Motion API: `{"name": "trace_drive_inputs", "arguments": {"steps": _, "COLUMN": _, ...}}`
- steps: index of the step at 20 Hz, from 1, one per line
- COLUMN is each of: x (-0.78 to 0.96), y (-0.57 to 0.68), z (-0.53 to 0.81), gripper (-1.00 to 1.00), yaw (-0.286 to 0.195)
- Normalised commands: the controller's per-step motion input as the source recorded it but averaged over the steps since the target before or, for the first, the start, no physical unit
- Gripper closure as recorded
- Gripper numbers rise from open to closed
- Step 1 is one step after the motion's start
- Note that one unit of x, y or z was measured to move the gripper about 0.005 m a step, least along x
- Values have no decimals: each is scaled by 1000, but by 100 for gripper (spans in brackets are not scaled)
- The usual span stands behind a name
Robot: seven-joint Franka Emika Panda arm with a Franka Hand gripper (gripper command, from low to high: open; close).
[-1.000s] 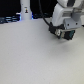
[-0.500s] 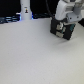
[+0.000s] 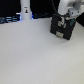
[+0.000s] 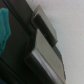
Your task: Open the kcup holder, insert the kcup into the holder, and close the kcup holder
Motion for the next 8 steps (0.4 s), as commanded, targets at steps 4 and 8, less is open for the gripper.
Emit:
{"name": "trace_drive_inputs", "arguments": {"steps": 4, "x": 1, "y": 349, "z": 915, "gripper": -100, "yaw": -2}}
{"name": "trace_drive_inputs", "arguments": {"steps": 8, "x": 47, "y": 223, "z": 921, "gripper": -100, "yaw": -18}}
